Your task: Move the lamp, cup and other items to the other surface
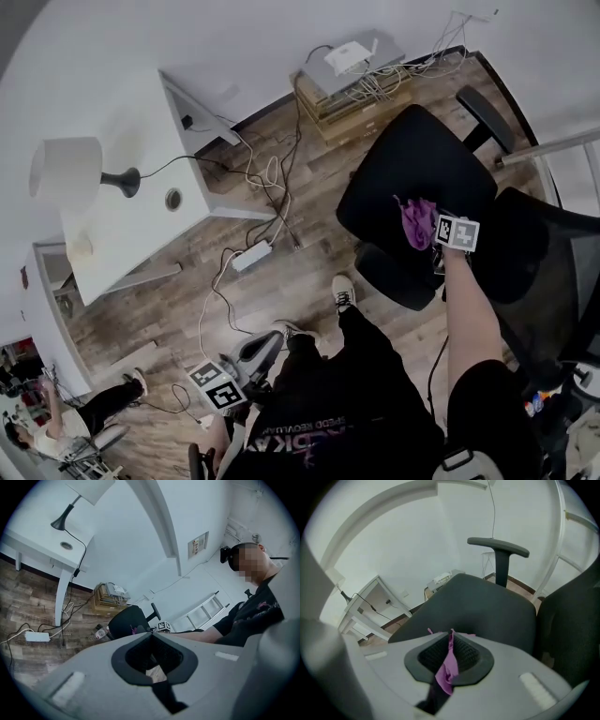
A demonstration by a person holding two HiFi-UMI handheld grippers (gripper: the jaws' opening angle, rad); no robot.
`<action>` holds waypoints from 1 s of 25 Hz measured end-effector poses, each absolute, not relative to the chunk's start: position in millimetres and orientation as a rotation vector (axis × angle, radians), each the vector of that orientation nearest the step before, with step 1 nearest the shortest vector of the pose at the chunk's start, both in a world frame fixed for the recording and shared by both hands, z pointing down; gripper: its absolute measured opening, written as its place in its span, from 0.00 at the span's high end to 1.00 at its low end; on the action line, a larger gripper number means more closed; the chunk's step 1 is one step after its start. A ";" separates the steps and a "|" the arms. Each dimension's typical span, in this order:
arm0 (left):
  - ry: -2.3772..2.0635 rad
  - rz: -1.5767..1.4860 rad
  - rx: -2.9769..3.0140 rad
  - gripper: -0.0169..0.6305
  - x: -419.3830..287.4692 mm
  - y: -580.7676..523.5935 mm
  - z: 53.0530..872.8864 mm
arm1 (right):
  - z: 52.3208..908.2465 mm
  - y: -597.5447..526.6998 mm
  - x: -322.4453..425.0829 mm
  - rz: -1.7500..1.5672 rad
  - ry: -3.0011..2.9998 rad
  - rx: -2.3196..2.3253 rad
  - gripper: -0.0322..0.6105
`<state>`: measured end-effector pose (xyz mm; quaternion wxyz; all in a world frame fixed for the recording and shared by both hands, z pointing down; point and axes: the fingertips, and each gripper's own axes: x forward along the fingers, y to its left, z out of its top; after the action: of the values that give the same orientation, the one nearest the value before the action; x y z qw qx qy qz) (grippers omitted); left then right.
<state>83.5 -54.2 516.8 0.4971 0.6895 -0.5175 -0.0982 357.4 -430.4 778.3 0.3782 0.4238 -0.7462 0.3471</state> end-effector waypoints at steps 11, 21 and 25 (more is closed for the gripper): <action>-1.365 -0.414 1.698 0.99 52.1 -48.1 495.0 | 616.4 -427.7 230.5 0.664 -2.330 0.810 0.95; -1.520 -0.562 1.715 0.99 16.0 -10.4 474.9 | 441.1 -270.1 98.3 0.306 -2.613 0.079 0.95; -1.565 -0.597 1.704 0.99 8.1 3.4 470.3 | 450.2 -157.5 64.3 0.493 -2.599 -0.292 0.95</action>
<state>8.1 3.4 470.3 0.3674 0.6634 -0.6090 -0.2324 64.3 -157.5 450.2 0.2377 -0.1066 -0.9486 0.1799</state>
